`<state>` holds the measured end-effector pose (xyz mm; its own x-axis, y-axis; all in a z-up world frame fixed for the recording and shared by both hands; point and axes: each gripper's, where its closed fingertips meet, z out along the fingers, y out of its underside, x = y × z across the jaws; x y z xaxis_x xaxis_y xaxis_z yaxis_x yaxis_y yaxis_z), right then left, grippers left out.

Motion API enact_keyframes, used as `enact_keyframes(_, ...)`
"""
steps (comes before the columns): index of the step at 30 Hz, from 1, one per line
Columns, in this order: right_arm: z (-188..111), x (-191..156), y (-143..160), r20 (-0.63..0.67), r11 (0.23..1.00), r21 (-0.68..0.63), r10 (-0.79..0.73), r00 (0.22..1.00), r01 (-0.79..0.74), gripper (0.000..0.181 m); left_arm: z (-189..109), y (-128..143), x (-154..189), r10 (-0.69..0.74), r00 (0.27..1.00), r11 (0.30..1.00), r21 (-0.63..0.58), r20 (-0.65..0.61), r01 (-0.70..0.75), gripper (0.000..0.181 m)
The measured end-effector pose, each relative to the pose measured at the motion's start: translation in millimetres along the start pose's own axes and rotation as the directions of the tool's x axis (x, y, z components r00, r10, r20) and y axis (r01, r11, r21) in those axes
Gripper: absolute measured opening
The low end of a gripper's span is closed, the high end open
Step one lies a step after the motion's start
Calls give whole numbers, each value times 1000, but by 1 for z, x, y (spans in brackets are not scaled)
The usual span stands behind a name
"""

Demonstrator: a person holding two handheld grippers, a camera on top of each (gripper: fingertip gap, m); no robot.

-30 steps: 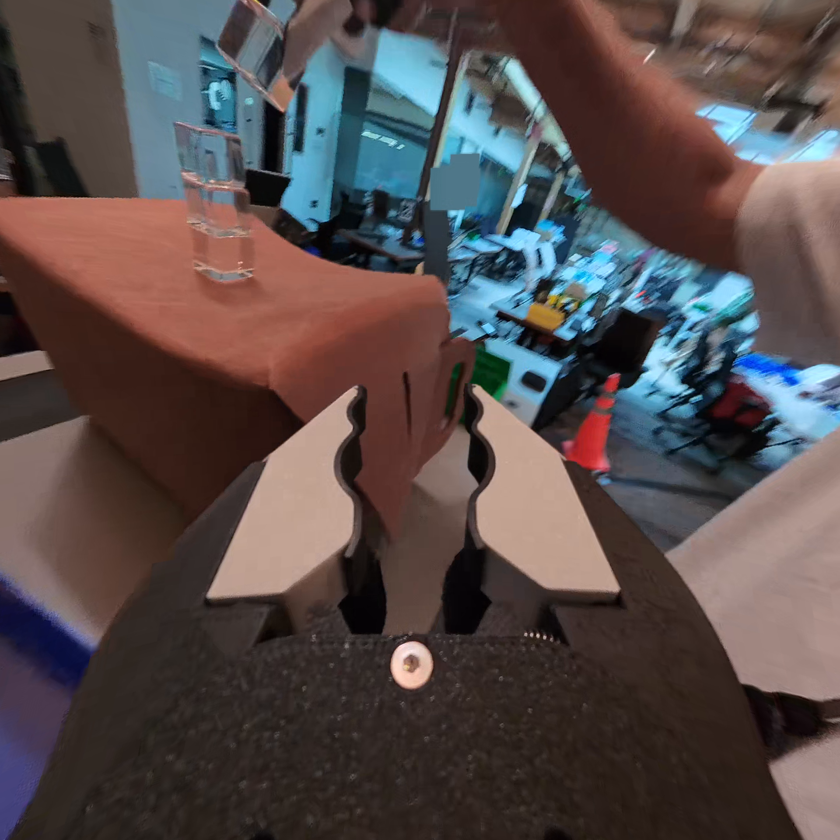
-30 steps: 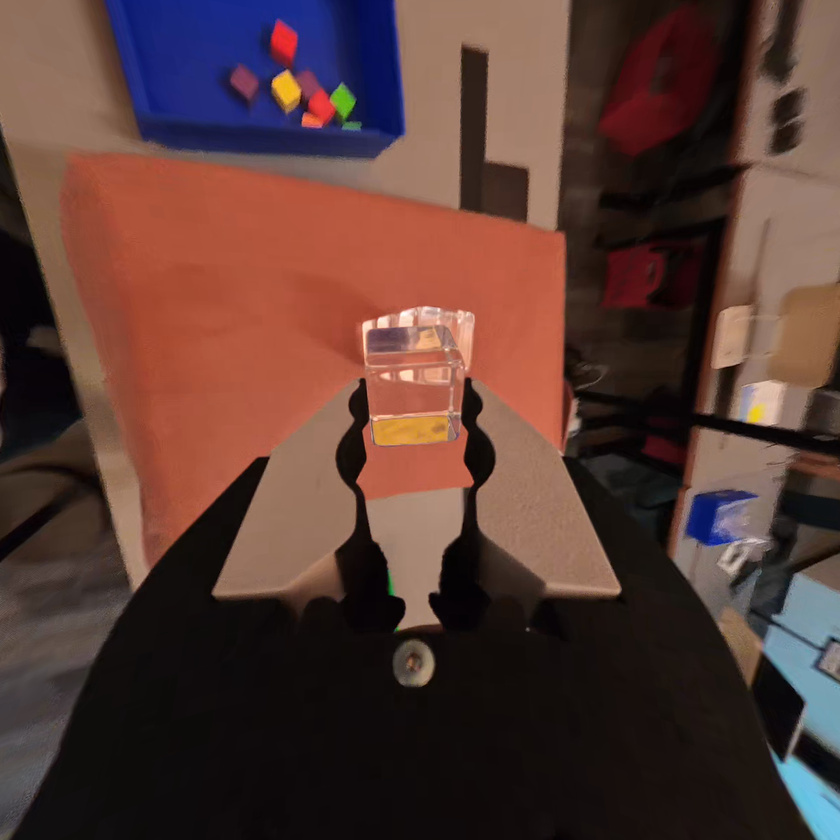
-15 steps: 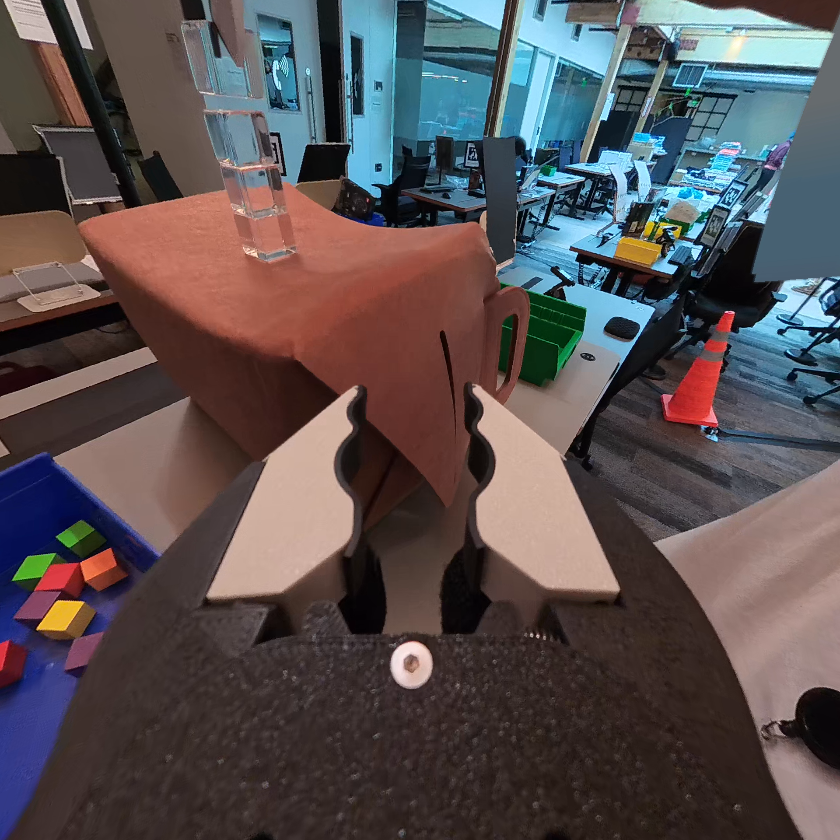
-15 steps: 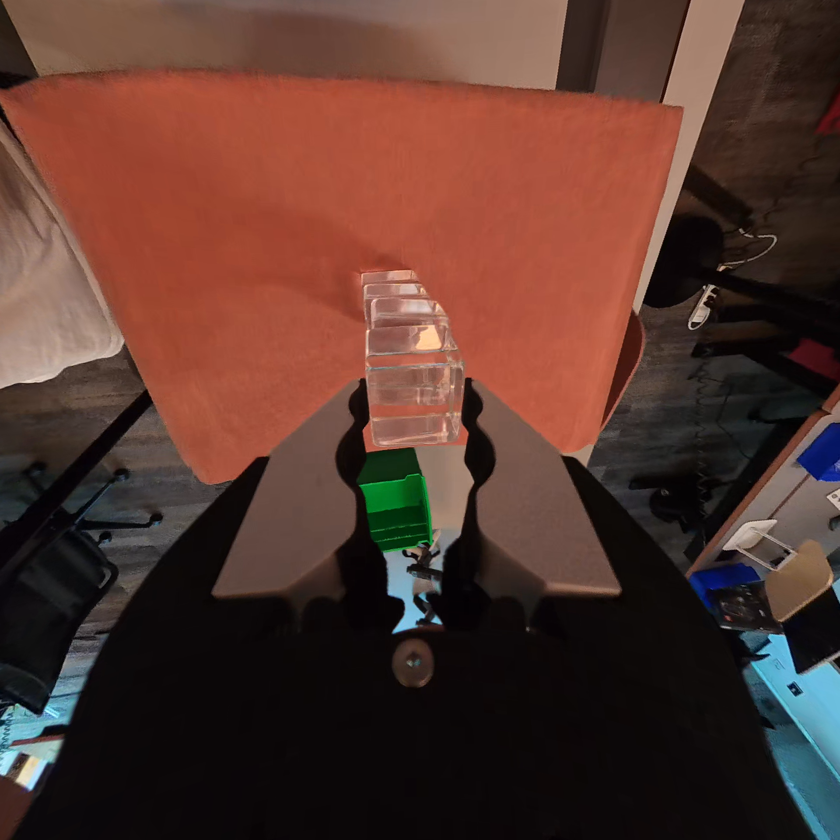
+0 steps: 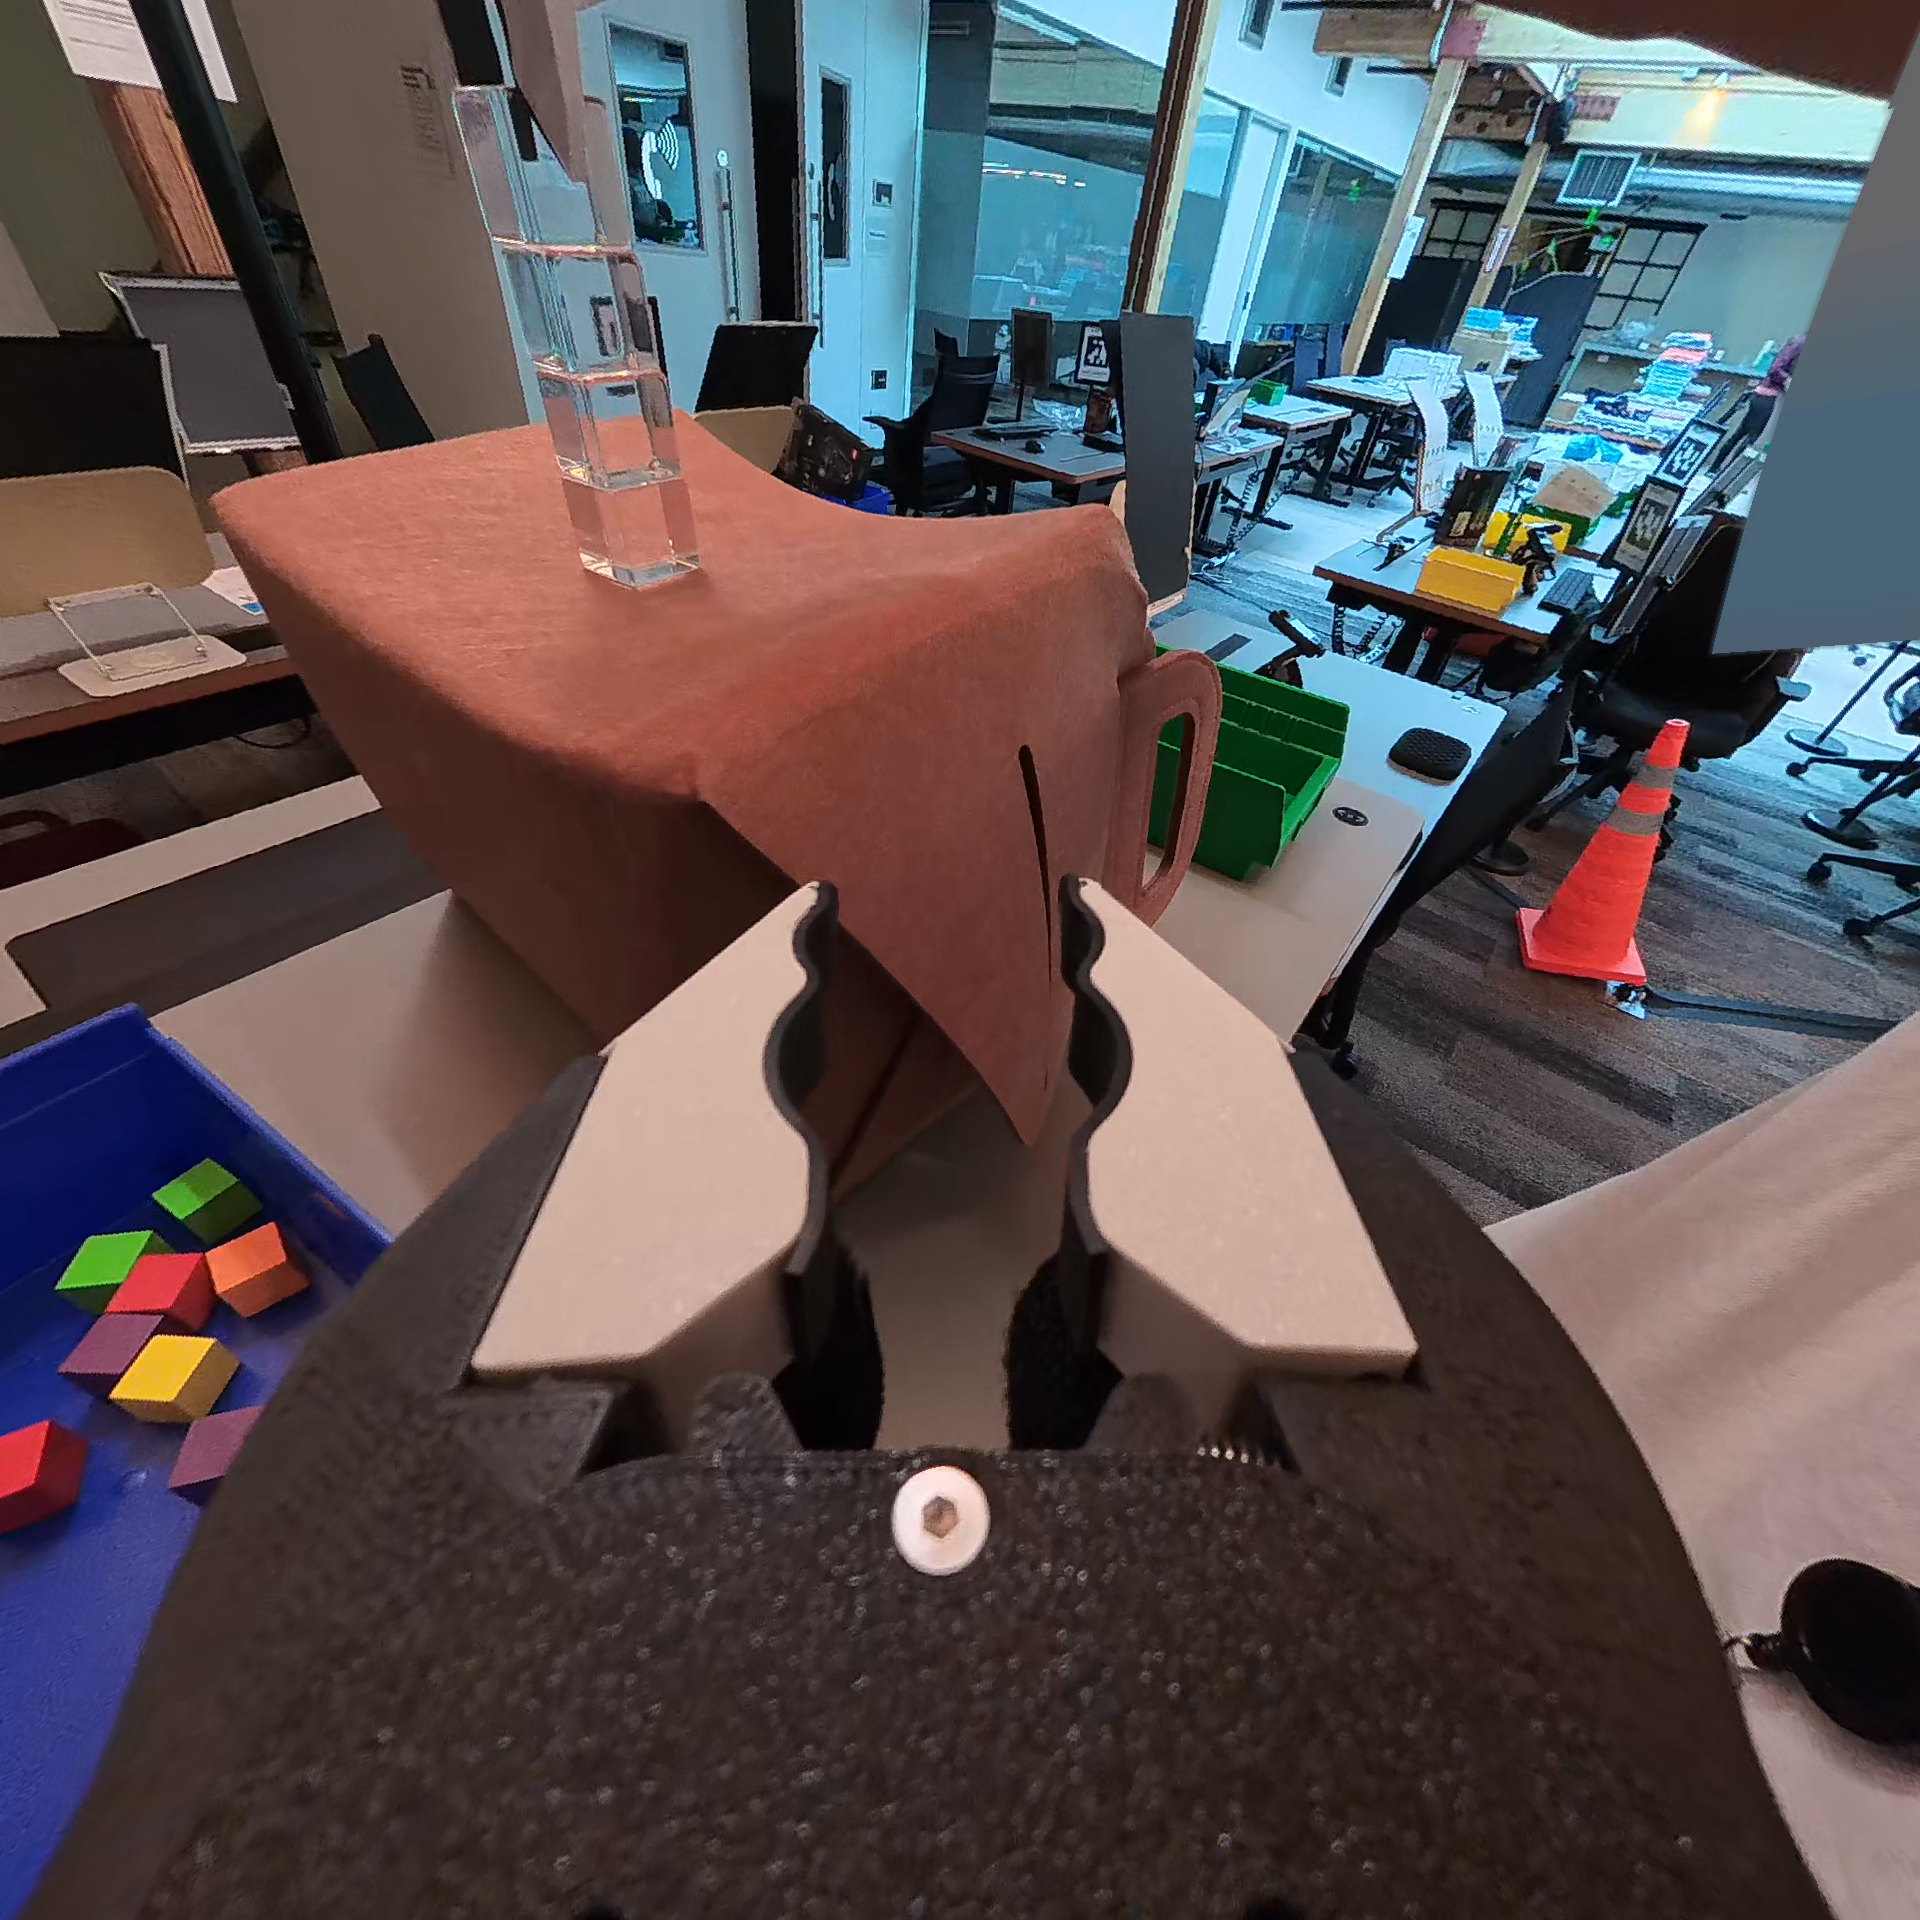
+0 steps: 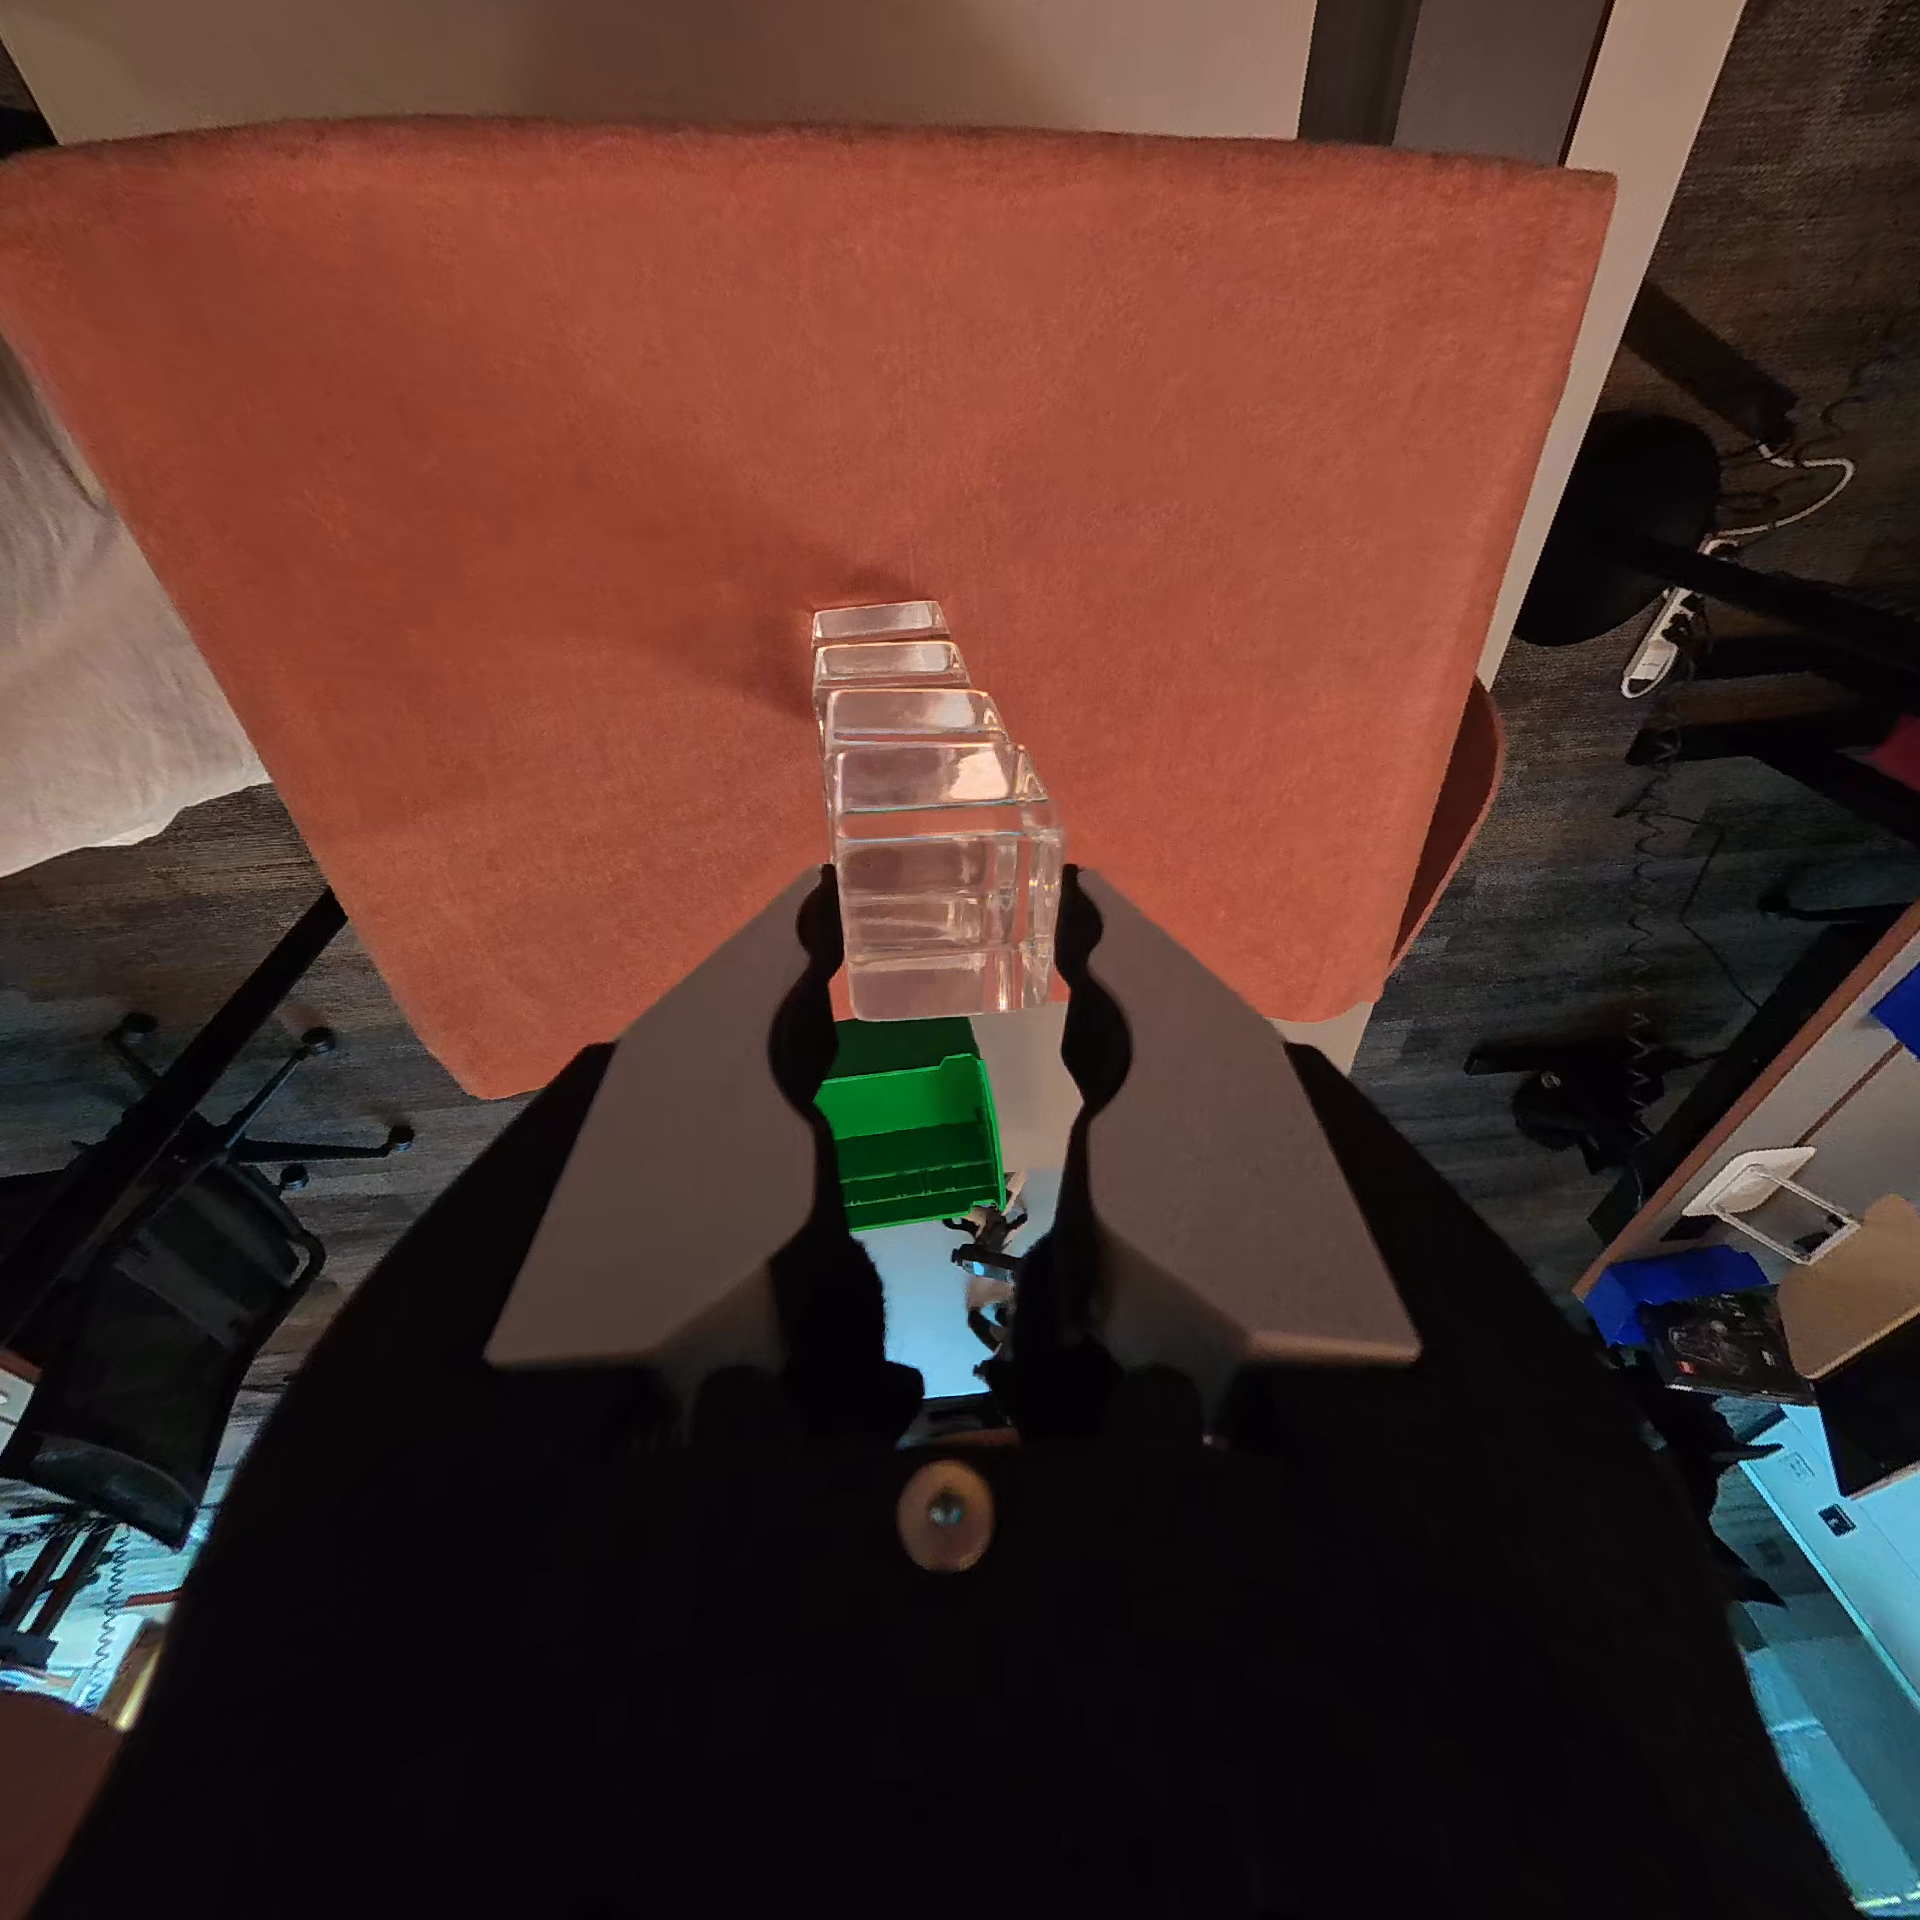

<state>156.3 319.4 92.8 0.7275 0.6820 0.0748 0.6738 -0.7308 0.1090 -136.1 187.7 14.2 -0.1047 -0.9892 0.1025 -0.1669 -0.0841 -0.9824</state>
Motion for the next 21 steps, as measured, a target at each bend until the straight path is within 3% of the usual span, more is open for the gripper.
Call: enact_keyframes(21,5,-1,4,24,1000,-20,8,1000,-7,40,5,-1,7,22,999,1000,-5,-27,-22,44)
